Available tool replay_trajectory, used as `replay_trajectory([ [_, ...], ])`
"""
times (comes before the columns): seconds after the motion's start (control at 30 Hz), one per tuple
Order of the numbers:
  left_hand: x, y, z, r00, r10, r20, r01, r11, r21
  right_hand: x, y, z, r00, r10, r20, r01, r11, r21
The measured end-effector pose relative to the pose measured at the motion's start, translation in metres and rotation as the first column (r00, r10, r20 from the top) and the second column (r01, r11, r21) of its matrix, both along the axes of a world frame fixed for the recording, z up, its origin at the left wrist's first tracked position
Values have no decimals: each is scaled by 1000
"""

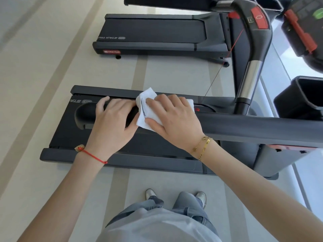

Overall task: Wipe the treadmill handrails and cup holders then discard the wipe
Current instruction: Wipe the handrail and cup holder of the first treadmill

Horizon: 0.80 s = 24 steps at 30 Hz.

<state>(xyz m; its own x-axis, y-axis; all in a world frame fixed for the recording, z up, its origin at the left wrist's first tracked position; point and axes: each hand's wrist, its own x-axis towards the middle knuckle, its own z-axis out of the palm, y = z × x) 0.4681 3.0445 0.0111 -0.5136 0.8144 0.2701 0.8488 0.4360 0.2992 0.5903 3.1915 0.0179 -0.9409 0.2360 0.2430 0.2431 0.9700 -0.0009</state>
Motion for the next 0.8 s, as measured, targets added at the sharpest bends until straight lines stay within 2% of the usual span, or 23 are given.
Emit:
replay_trajectory([
  [0.27, -22, -37, 0, 992, 121, 22, -122, 992, 30, -34, -22, 4, 992, 123, 28, -123, 992, -1],
  [0.43, -31, -61, 4, 966, 248, 75, -252, 967, 46, -63, -37, 7, 972, 232, 29, -233, 972, 13],
  [0.63, -32, -88, 6, 894, 416, 167, -434, 896, 92, -99, -54, 12, 932, 361, 48, -360, 933, -19],
  [0.8, -28, -115, 5, 766, 603, 222, -633, 768, 99, -128, -72, 19, 854, 519, 15, -518, 853, -63],
])
